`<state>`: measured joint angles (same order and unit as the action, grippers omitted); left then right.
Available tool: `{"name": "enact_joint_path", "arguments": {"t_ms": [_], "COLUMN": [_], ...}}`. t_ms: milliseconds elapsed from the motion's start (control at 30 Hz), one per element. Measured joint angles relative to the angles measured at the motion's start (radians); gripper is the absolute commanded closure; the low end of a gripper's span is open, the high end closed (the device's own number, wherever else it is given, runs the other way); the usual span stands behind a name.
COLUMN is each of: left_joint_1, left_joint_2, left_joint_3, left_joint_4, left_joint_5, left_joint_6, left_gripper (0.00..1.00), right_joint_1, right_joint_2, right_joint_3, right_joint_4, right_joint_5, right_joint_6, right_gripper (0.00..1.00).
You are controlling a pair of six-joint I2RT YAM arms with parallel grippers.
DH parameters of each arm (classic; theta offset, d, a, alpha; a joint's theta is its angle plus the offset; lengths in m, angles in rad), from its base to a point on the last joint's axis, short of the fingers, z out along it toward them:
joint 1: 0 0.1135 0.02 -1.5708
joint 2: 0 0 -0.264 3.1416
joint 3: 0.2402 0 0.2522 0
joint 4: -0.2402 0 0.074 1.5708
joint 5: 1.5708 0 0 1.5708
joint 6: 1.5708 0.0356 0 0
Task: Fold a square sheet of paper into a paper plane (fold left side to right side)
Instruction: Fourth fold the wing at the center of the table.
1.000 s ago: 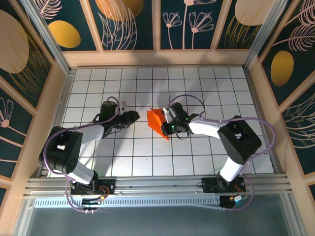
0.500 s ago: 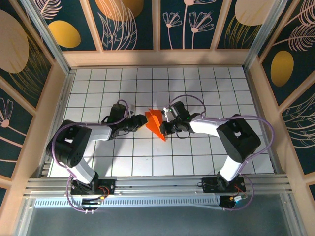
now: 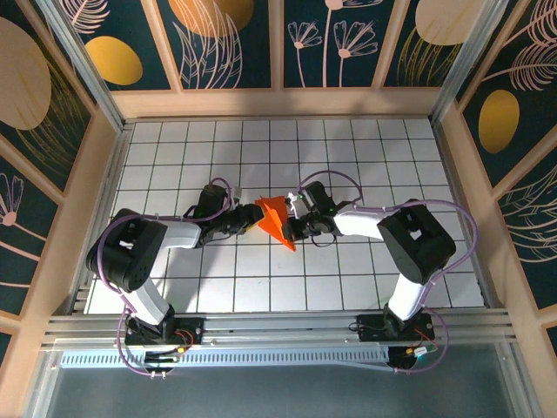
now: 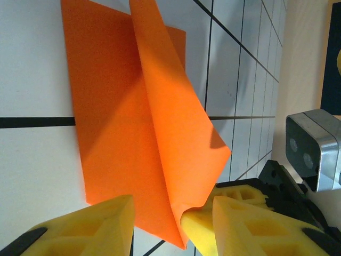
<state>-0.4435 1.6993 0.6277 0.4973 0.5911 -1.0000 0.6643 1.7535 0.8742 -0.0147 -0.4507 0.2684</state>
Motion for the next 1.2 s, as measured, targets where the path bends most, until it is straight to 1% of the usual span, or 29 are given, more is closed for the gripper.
{"name": "enact_joint_path", "arguments": {"t_ms": [500, 700, 933, 1200], "left_joint_1": [-0.035, -0.042, -0.041, -0.048], "left_joint_2": [0.118, 0.155, 0.16, 0.172], "left_joint_3": [0.104, 0.139, 0.176, 0.223], "left_joint_4": [0.008, 0.0, -0.089, -0.162], "left_joint_5": [-0.002, -0.026, -0.079, -0.103], "left_joint_6": [-0.008, -0.008, 0.015, 0.05], "left_gripper": [0.57, 0.57, 0.57, 0.57], "right_joint_1": [-0.016, -0.017, -0.018, -0.023], "right_joint_2": [0.0, 0.0, 0.007, 0.013], "right_joint_3": [-0.013, -0.013, -0.013, -0.013], "right_joint_4": [0.026, 0.027, 0.028, 0.035], "right_joint_5": [-0.038, -0.048, -0.051, -0.06], "right_joint_6": [0.003, 0.003, 0.003, 0.003], "right_gripper": [1.0, 1.0, 1.0, 1.0]}}
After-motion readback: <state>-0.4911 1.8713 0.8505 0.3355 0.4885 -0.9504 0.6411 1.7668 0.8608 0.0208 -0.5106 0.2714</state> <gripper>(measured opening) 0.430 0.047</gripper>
